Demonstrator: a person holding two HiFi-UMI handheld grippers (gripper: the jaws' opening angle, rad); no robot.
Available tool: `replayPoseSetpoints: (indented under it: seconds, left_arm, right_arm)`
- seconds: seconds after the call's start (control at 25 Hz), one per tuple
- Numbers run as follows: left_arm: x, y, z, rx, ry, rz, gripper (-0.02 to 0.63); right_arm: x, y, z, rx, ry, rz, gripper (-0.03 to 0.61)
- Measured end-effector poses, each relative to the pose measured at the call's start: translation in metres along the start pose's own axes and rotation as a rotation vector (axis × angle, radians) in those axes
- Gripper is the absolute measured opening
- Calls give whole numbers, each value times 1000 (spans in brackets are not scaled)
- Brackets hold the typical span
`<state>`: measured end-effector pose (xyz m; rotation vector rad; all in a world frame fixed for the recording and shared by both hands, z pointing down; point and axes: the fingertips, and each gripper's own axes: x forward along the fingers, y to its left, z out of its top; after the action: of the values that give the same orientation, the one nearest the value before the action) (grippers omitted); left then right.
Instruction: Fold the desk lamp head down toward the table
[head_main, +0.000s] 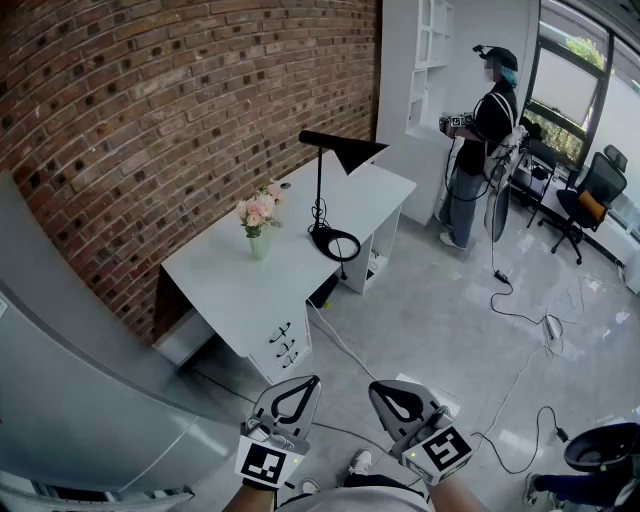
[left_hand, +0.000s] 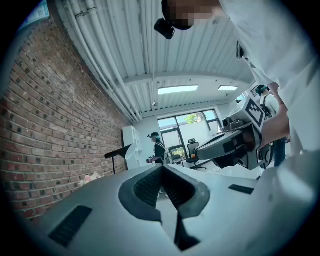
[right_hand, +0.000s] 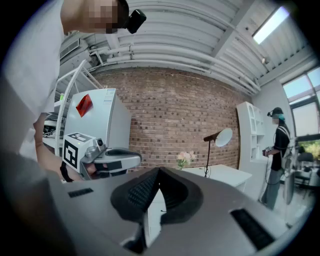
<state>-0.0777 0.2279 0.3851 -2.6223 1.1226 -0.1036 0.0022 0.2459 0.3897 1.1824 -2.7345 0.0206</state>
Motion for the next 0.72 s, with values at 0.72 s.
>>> replayPoseSetpoints:
  seconds: [0.72]
  left_arm:
    - [49, 4, -4, -6, 15, 28, 8]
  right_arm:
    - [4, -62, 0, 17, -21, -9, 18]
